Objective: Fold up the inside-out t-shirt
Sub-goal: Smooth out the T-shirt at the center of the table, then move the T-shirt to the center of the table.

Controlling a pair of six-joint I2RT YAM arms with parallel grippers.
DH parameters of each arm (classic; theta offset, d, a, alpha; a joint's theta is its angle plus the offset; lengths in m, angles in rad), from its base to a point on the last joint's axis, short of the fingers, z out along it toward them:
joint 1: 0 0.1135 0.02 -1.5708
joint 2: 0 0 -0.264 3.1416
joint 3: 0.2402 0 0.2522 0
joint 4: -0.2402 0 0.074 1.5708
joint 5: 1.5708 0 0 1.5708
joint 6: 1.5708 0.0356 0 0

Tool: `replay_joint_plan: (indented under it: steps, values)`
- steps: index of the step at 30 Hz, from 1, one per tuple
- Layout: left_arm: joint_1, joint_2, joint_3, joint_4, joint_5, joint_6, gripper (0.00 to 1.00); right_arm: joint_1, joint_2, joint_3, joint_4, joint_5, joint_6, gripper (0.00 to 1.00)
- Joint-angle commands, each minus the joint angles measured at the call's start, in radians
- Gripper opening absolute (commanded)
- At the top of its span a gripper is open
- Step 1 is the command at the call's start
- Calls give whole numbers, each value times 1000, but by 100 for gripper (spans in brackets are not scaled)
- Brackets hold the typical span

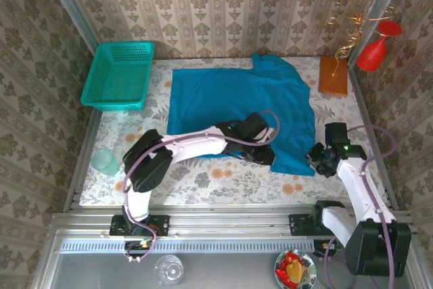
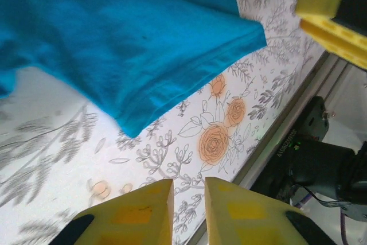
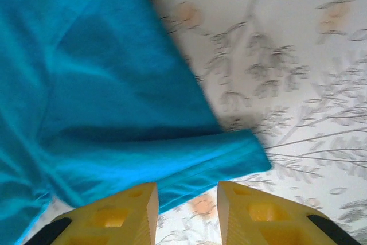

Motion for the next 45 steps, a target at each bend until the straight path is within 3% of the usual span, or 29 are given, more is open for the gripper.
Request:
replay_joint_plan:
  steps: [1,7,12,18,21,25,31,39,45]
  values:
    - [81,-99,-61,-67,-68,25,21,67,94,54,103,-152,-64,35]
    - [286,-248,-242,-167,-193,73,15,200,317,150,173,-224,-128,45]
    - [495,-337,-412,-168,-213,107,14,216,401,121,289,-301,-92,63]
    - [679,-344,-546,-132,-168,125,13,214,455,79,251,-201,-28,76]
    - [722,-359,-616,-128,-162,114,12,215,433,41,235,-180,3,79]
    - [755,-432,-736,-120,-168,65,12,224,335,-58,243,-194,63,96]
    - [774,-621,-897,-144,-197,-39,13,253,182,-159,196,-208,135,96]
    - [780,-821,-983,-235,-226,-120,17,344,35,-252,165,-230,245,96]
    - [789,-914,-944,-284,-235,-111,20,356,0,-159,124,-245,202,89]
